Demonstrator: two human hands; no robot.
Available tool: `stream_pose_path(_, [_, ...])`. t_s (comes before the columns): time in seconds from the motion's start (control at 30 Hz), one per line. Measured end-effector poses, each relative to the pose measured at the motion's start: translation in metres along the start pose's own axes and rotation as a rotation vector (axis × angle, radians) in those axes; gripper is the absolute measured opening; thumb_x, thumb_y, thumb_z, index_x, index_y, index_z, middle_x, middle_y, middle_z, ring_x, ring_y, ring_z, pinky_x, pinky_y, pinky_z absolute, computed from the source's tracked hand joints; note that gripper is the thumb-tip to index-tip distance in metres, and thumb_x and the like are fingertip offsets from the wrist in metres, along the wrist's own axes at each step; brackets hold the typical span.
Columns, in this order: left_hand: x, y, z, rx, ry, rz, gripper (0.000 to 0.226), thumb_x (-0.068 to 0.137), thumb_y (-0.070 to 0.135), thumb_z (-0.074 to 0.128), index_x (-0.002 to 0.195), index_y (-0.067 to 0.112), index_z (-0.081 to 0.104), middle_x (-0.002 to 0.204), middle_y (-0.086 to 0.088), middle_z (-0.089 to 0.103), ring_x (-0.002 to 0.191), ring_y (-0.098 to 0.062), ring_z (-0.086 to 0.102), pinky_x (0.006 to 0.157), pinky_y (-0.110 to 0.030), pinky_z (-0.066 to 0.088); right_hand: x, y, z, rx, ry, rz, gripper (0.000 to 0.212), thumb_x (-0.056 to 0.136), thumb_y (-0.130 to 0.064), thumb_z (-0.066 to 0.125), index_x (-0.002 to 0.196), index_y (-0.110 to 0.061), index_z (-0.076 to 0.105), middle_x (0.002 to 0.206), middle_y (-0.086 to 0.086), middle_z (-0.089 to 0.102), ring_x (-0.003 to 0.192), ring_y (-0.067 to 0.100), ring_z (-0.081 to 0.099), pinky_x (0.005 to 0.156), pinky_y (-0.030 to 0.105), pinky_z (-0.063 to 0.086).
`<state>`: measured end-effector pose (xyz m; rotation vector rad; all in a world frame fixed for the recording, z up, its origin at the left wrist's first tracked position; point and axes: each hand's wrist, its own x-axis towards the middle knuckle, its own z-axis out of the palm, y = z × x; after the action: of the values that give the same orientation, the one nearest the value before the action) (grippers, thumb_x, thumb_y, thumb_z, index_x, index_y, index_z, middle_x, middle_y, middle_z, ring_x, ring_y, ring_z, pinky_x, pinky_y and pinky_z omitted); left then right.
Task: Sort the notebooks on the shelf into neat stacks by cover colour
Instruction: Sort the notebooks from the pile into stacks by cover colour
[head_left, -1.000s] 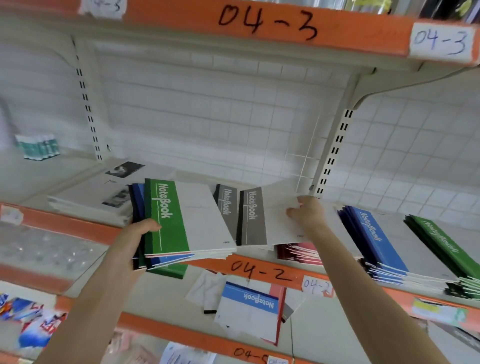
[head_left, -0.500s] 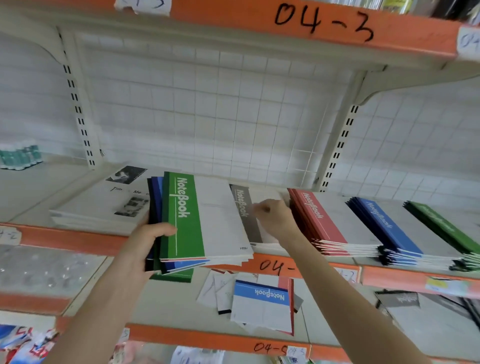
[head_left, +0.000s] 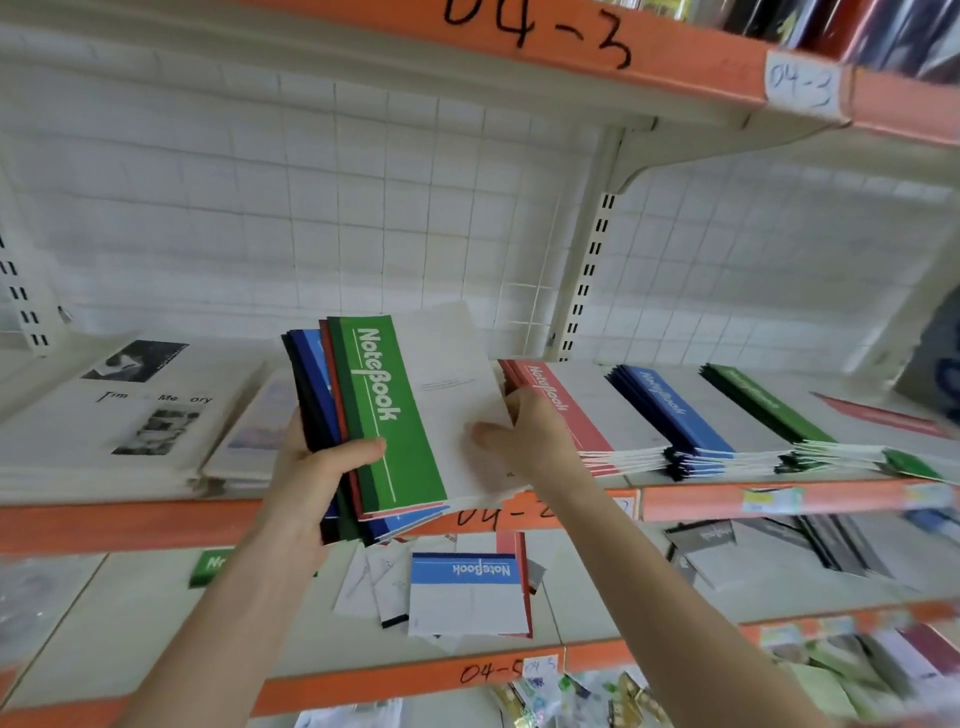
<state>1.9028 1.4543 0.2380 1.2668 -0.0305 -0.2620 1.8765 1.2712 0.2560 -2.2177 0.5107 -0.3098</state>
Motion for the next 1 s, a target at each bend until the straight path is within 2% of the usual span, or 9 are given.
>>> stream_pose_path(0.1, [0.0, -0.003, 0.022, -0.029, -0.049, 0.009, 0.03, 0.082, 0.009, 0.067, 0.101, 0.032, 0.059, 0.098, 0.001, 0.071, 0.089, -0.023, 0.068, 0.066, -0.034, 0.053, 0.0, 0.017, -0.024, 0.012, 0.073, 0.025, 0.017, 0.082, -0.019, 0.068, 0.083, -0.008, 0.054, 0.078, 0.0, 0.058, 0.07, 0.016, 0.054, 0.058, 0.026, 0.044])
stream_pose_path(0.2, [0.002, -0.009, 0.048, -0.032, -0.099, -0.015, 0.027, 0.085, 0.018, 0.065, 0.104, 0.036, 0.057, 0.096, 0.006, 0.069, 0.086, -0.019, 0.066, 0.062, -0.031, 0.05, 0.003, 0.04, -0.053, 0.068, 0.14, 0.079, 0.028, 0.08, -0.014, 0.068, 0.07, -0.016, 0.042, 0.068, -0.004, 0.047, 0.059, 0.008, 0.044, 0.049, 0.02, 0.035])
stream_pose_path(0.33, [0.005, -0.021, 0.095, -0.03, -0.146, -0.047, 0.027, 0.085, 0.016, 0.065, 0.107, 0.031, 0.056, 0.09, 0.005, 0.066, 0.078, -0.016, 0.063, 0.057, -0.027, 0.044, 0.01, 0.082, -0.098, 0.212, 0.223, 0.195, 0.025, 0.08, -0.008, 0.066, 0.098, -0.015, 0.051, 0.081, 0.001, 0.051, 0.07, 0.018, 0.05, 0.049, 0.019, 0.036])
stream_pose_path(0.4, [0.008, -0.029, 0.122, -0.001, -0.166, -0.045, 0.033, 0.086, 0.016, 0.064, 0.114, 0.028, 0.053, 0.09, 0.004, 0.065, 0.076, -0.015, 0.062, 0.055, -0.026, 0.043, 0.013, 0.104, -0.124, 0.216, 0.235, 0.221, 0.011, 0.08, -0.001, 0.061, 0.091, -0.002, 0.062, 0.073, 0.005, 0.048, 0.061, 0.018, 0.044, 0.046, 0.017, 0.032])
stream_pose_path(0.47, [0.01, -0.037, 0.149, 0.0, -0.198, -0.048, 0.034, 0.087, 0.017, 0.064, 0.115, 0.031, 0.052, 0.094, 0.003, 0.065, 0.079, -0.018, 0.063, 0.057, -0.028, 0.044, 0.02, 0.128, -0.151, 0.24, 0.263, 0.238, 0.006, 0.082, 0.004, 0.055, 0.08, 0.009, 0.058, 0.068, 0.005, 0.046, 0.057, 0.016, 0.04, 0.048, 0.02, 0.028])
stream_pose_path(0.67, [0.018, -0.058, 0.225, -0.015, -0.225, -0.084, 0.034, 0.085, 0.02, 0.065, 0.117, 0.029, 0.056, 0.103, -0.006, 0.069, 0.089, -0.029, 0.066, 0.069, -0.035, 0.051, 0.053, 0.205, -0.245, 0.286, 0.393, 0.278, 0.017, 0.084, 0.006, 0.055, 0.089, -0.01, 0.054, 0.082, 0.01, 0.056, 0.07, 0.024, 0.053, 0.044, 0.021, 0.039])
stream_pose_path(0.83, [0.026, -0.079, 0.274, -0.029, -0.181, -0.08, 0.029, 0.084, 0.016, 0.065, 0.113, 0.022, 0.062, 0.097, -0.003, 0.07, 0.081, -0.021, 0.067, 0.059, -0.027, 0.047, 0.084, 0.261, -0.305, 0.341, 0.468, 0.304, 0.02, 0.084, 0.006, 0.058, 0.09, -0.013, 0.056, 0.091, 0.012, 0.056, 0.073, 0.024, 0.055, 0.047, 0.021, 0.039])
stream_pose_path(0.9, [0.031, -0.086, 0.29, -0.027, -0.164, -0.089, 0.037, 0.084, 0.015, 0.065, 0.121, 0.019, 0.06, 0.096, -0.003, 0.07, 0.08, -0.02, 0.068, 0.054, -0.024, 0.049, 0.096, 0.275, -0.321, 0.338, 0.485, 0.302, 0.023, 0.083, 0.008, 0.058, 0.1, -0.008, 0.06, 0.092, 0.012, 0.056, 0.082, 0.023, 0.055, 0.041, 0.02, 0.041])
stream_pose_path(1.0, [0.035, -0.093, 0.311, -0.014, -0.138, -0.053, 0.032, 0.088, 0.006, 0.059, 0.118, 0.015, 0.056, 0.085, -0.001, 0.065, 0.062, -0.013, 0.067, 0.042, -0.017, 0.047, 0.112, 0.292, -0.336, 0.311, 0.472, 0.313, 0.032, 0.084, 0.005, 0.059, 0.115, -0.001, 0.06, 0.095, 0.013, 0.057, 0.087, 0.025, 0.056, 0.049, 0.025, 0.047])
